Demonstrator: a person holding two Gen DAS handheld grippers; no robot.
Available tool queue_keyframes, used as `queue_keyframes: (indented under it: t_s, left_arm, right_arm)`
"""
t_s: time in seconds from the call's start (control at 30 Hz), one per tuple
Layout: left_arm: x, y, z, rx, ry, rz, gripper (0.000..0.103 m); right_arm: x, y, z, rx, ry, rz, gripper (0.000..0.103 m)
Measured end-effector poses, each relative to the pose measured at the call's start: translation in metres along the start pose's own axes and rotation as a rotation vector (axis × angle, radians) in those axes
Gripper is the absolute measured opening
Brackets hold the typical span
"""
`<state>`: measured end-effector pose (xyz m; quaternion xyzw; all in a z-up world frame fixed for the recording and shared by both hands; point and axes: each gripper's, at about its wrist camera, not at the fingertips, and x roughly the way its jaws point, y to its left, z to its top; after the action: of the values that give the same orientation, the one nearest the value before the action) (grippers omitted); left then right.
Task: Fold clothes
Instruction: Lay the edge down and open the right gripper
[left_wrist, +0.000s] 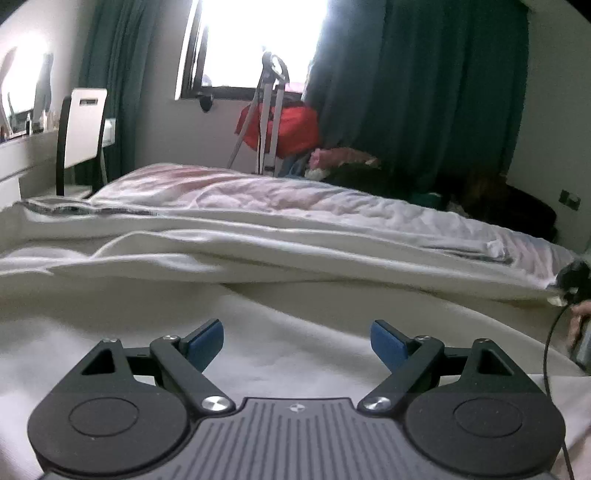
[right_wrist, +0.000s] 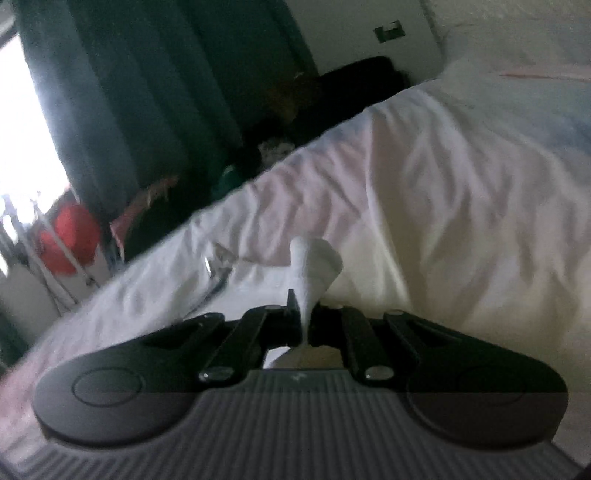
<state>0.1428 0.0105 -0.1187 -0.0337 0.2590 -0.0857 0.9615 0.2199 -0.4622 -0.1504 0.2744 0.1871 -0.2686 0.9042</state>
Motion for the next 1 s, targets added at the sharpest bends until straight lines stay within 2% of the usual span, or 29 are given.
queue_keyframes:
  t_s: [0.07,0.13,0.17,0.2,0.3,0.43,0.5,0.6,0.7,0.9,1.0]
  left_arm:
    - [0.0,-0.002,0.001,0.008,0.002,-0.002,0.088]
    - [-0.005,-0.003,0.001,0.015,-0.007,-0.001,0.088]
    - [-0.008,-0.004,0.001,0.026,-0.019,-0.005,0.088]
    - [-0.011,-0.005,0.001,0.042,-0.034,-0.004,0.088]
    - [-0.015,-0.01,0.0,0.085,-0.045,0.015,0.088]
    - [-0.024,-0.008,0.001,0.075,-0.046,-0.006,0.088]
    - [-0.032,-0.012,0.002,0.123,-0.066,0.008,0.088]
    - [-0.049,-0.015,0.001,0.188,-0.11,0.023,0.089]
    - [-0.066,-0.016,-0.002,0.221,-0.113,0.034,0.089]
    - [-0.1,0.006,-0.004,0.127,-0.045,0.071,0.09]
    - [-0.107,0.023,-0.003,0.071,-0.001,0.142,0.09]
  right_arm:
    - [0.002,-0.007,-0.007,-0.007,0.049,-0.023,0.011]
    - [-0.004,-0.003,-0.008,-0.022,0.049,-0.023,0.017]
    - [-0.007,0.0,-0.007,-0.036,0.055,-0.025,0.027]
    - [-0.011,0.002,-0.007,-0.048,0.064,-0.025,0.045]
    - [-0.042,0.012,-0.008,-0.105,0.054,0.002,0.075]
    - [-0.098,0.032,-0.013,-0.223,0.043,0.093,0.075]
    - [-0.128,0.04,-0.015,-0.261,0.05,0.151,0.075]
    - [-0.176,0.045,-0.022,-0.28,0.08,0.292,0.075]
    - [-0.221,0.054,-0.034,-0.374,0.067,0.342,0.075]
    - [-0.261,0.06,-0.039,-0.427,0.014,0.425,0.075]
    - [-0.263,0.063,-0.042,-0.459,0.016,0.437,0.075]
